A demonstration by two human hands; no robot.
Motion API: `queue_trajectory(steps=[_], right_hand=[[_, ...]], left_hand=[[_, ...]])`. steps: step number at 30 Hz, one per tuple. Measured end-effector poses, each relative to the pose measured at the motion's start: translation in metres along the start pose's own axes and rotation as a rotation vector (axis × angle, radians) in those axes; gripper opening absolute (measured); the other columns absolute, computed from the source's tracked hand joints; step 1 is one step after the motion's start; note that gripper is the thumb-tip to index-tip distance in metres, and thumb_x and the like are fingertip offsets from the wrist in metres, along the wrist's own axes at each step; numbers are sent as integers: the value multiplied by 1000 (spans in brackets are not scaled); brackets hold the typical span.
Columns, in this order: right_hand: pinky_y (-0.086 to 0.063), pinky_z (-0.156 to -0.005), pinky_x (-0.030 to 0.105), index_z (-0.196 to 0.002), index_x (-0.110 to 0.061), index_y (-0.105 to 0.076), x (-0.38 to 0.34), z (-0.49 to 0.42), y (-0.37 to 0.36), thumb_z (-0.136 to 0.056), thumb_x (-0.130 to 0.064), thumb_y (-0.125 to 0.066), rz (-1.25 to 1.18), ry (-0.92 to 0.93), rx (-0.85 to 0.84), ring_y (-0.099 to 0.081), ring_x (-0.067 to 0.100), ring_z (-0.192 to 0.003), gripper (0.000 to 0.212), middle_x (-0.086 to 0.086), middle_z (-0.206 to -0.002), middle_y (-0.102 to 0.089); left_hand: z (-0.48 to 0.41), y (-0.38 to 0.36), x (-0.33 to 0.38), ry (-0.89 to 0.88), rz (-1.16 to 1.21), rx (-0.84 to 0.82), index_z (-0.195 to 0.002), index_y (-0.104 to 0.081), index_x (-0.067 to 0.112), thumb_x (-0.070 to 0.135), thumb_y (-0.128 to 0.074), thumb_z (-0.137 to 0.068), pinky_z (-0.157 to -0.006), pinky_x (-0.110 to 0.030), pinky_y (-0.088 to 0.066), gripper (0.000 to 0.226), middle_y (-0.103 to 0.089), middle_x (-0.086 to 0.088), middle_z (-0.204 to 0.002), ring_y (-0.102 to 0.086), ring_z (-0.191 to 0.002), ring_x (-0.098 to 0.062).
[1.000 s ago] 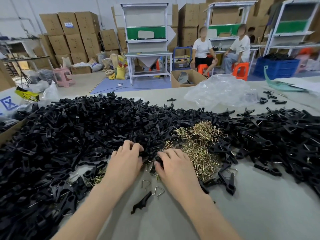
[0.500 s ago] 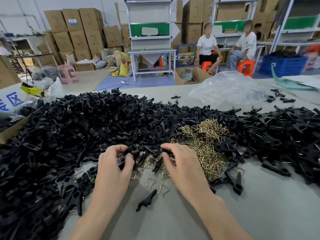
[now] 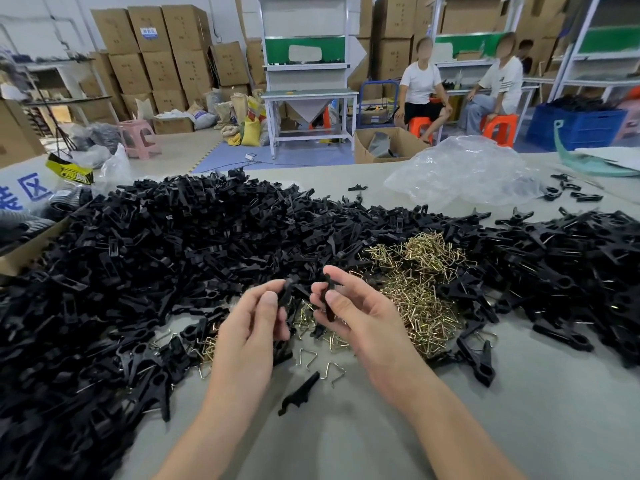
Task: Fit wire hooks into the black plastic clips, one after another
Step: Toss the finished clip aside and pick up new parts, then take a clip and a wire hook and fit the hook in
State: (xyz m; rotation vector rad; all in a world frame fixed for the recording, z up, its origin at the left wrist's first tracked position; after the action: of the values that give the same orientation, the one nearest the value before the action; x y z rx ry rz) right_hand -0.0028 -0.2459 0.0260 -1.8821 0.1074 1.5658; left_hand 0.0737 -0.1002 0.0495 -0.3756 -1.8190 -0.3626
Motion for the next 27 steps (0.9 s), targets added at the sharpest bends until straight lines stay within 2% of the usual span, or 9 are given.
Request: queue_trajectory(steps=[3,6,10,15,21,24,27], right_hand=[[-56,-91,27,-107,-29,-78,0,1,-4,-95,-5,-63,36,1,-27,-71,18,-107,31,5,-113,-76],[-57,-89,27,-104,-26,-80,0,1,-5,-83,-14,-72,-29,-5,-50,-72,21,-105,25,8,-113,-76],[-58,-91,30,-102,-32,-80,1,2,-5,-75,-21,-75,6,7,-70,-72,22,-108,30,5,-113,-76],[-59,-83,27,-102,-27,-80,1,3,-8,-75,-18,-76,-3,11,-87,-74,22,-100,29,8,-111,-77],[-59,-82,28,-103,-28,-79,-2,5,-8,-74,-16,-76,25,32,-98,-75,23,-94,31,9,-107,-77],[-59,-81,28,-109,-27,-78,-5,7,-8,-75,-15,-76,64,41,-120,-75,22,-92,36,8,-106,-77],[-58,-80,24,-110,-30,-77,-8,9,-9,-77,-16,-77,109,33,-156,-74,19,-91,36,1,-102,-77]], left_hand=[[2,-10,-7,93,139,-71,-109,-73,31,26,-54,-97,-67,-17,-55,22,-68,6,-75,-61,-67,-7],[4,-15,-9,120,175,-103,-112,-70,29,21,-57,-95,-75,-22,-59,23,-72,1,-78,-65,-72,-11],[7,-14,-2,76,131,-92,-113,-68,25,16,-54,-100,-69,-17,-55,21,-75,-4,-86,-66,-72,-11],[9,-17,-1,48,73,-114,-110,-68,21,15,-56,-99,-70,-19,-54,17,-74,-2,-83,-66,-72,-11],[10,-18,-3,33,14,-141,-106,-69,26,22,-58,-97,-68,-25,-56,14,-73,2,-80,-66,-70,-10],[11,-19,-1,10,5,-148,-102,-71,27,19,-58,-98,-66,-22,-53,16,-72,2,-77,-65,-67,-10],[12,-20,3,-23,-26,-178,-99,-73,36,20,-57,-99,-67,-19,-53,23,-73,2,-77,-65,-69,-9]])
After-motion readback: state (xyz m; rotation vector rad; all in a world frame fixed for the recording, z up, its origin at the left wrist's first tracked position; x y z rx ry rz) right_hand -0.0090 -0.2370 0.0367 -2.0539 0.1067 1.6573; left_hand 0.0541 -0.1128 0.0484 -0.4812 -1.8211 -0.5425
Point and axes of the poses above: each hand's wrist, its own z-axis away from the middle knuckle, its own y-axis out of the back of the hand, x = y × z, the point moved 9 cm from there along -z, towards the middle knuckle
